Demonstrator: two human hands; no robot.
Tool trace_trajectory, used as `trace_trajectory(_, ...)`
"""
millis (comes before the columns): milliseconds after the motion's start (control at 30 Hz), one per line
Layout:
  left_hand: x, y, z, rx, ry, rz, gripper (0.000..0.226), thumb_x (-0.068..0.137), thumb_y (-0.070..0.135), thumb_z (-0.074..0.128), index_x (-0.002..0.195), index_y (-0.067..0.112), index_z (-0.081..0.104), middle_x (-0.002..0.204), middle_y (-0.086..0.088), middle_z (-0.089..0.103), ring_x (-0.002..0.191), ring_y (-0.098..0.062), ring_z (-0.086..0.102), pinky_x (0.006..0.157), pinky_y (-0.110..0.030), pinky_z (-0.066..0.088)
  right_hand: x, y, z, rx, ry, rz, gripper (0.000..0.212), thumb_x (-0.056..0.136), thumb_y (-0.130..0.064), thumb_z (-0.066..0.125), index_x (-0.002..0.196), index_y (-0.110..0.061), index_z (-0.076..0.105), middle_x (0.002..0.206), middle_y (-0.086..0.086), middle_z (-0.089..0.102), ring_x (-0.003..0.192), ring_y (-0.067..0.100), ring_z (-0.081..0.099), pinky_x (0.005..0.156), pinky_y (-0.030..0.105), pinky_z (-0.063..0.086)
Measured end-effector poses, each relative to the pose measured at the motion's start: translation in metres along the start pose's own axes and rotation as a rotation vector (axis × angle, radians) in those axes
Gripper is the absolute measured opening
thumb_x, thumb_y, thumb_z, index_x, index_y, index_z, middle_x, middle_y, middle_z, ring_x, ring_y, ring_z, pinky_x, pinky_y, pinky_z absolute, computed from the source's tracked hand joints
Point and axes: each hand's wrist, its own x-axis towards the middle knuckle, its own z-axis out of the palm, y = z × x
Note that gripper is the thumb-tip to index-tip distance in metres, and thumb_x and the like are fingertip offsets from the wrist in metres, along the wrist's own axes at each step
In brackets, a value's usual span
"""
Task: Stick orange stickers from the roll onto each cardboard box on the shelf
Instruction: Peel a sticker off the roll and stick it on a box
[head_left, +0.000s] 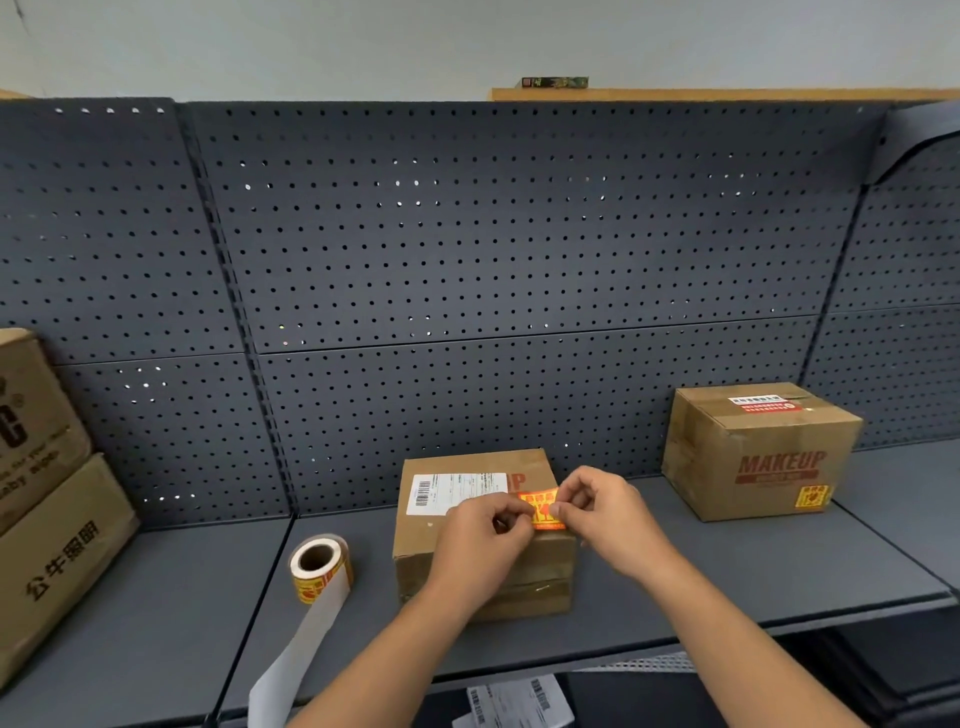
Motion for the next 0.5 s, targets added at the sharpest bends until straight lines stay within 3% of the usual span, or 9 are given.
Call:
trace_trajectory(167, 0.001, -0.0011, 0.0022, 0.053, -0.014, -0.006, 0.017, 0.097, 0.03, 0.068, 0.109, 0.029, 0.08, 0.099, 0.016, 0.072, 0.09, 0.0, 0.063, 0.077, -0.018, 0.053, -0.0003, -0.0008, 0.0002, -0.038, -0.012, 0.008, 0.013, 0.088, -0.018, 0.079, 0.084, -0.024, 0.068, 0.078, 0.002, 0.07, 0.074, 0.018, 0.068, 0.066, 0.04, 0.062)
trace_trajectory(300, 0.0026, -0.0014, 0.0025, 0.084, -0.021, 0.002, 0.017, 0.097, 0.03, 0.068, 0.109, 0.028, 0.08, 0.099, 0.016, 0.073, 0.091, 0.0, 0.062, 0.079, -0.021, 0.055, -0.0029, -0.0023, 0.0009, -0.017, -0.009, 0.014, 0.012, 0.088, -0.014, 0.079, 0.085, -0.02, 0.07, 0.079, 0.004, 0.07, 0.072, 0.016, 0.068, 0.055, 0.023, 0.058)
trace_trajectory(500, 0.0048, 0.0, 0.0043, 0.108, -0.047, -0.001, 0.015, 0.096, 0.031, 0.068, 0.105, 0.028, 0.08, 0.094, 0.016, 0.072, 0.087, -0.002, 0.063, 0.077, -0.022, 0.056, -0.0016, -0.001, -0.001, -0.01, -0.023, 0.021, 0.011, 0.088, -0.013, 0.081, 0.085, -0.018, 0.071, 0.08, 0.007, 0.071, 0.07, 0.015, 0.07, 0.053, 0.02, 0.055)
